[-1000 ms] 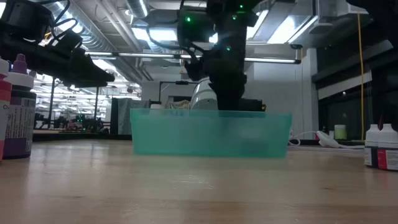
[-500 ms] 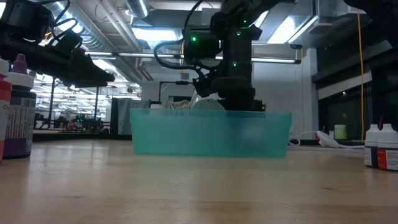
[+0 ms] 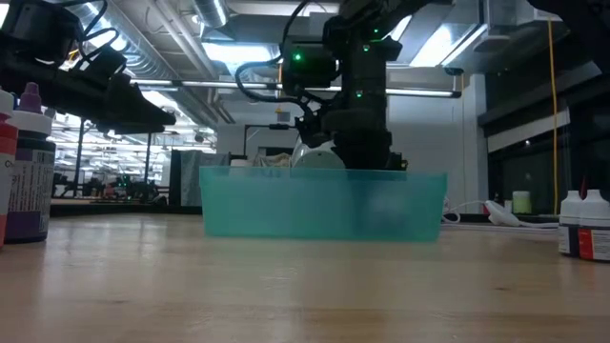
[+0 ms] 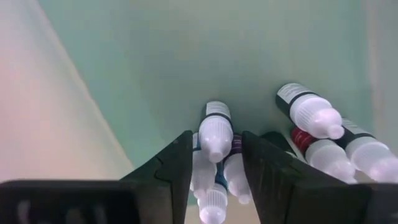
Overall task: Pick & Place food coloring
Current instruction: Put the small pink food coloring bottle into the green bin, then put the small red food coloring bottle into the green bin
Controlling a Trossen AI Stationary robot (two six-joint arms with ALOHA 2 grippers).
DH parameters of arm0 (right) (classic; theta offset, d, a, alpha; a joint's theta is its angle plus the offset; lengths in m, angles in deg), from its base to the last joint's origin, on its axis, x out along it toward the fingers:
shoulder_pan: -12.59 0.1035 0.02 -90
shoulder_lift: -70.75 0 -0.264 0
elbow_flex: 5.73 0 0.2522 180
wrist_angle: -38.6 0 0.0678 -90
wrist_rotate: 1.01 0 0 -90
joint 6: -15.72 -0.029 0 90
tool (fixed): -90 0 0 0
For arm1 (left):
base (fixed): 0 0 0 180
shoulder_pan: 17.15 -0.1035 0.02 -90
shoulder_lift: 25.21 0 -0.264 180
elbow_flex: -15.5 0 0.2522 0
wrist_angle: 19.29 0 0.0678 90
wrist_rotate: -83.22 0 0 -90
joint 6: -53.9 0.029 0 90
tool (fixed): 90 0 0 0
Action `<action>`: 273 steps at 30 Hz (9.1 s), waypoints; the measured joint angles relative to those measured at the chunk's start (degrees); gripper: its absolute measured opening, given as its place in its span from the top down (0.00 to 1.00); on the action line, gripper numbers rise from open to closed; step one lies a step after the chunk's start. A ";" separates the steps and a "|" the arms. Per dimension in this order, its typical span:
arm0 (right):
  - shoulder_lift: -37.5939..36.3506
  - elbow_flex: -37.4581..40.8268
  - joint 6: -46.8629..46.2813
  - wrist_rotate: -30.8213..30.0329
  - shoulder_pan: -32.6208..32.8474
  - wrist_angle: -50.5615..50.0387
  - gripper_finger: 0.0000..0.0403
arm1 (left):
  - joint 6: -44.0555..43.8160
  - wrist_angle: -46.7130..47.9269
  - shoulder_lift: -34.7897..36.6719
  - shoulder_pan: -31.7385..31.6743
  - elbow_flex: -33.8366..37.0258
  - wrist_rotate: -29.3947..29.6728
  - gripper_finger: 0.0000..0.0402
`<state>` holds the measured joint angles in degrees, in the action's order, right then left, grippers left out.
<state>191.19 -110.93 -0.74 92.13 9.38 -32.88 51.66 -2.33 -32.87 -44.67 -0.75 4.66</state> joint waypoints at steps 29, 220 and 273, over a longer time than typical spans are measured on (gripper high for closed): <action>-19.62 3.96 -27.43 -6.90 10.40 -0.80 0.44 | 0.00 0.00 0.02 0.02 0.00 0.00 0.10; -22.23 5.70 -13.93 -3.66 22.75 -5.02 0.60 | 0.00 0.00 0.02 0.02 -0.02 0.00 0.10; -22.22 30.67 -3.50 -4.38 33.14 11.22 0.68 | 0.00 0.00 0.02 0.01 -0.02 0.00 0.10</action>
<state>168.96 -80.27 -4.24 87.75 42.52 -21.67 51.66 -2.33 -32.85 -44.66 -0.77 4.66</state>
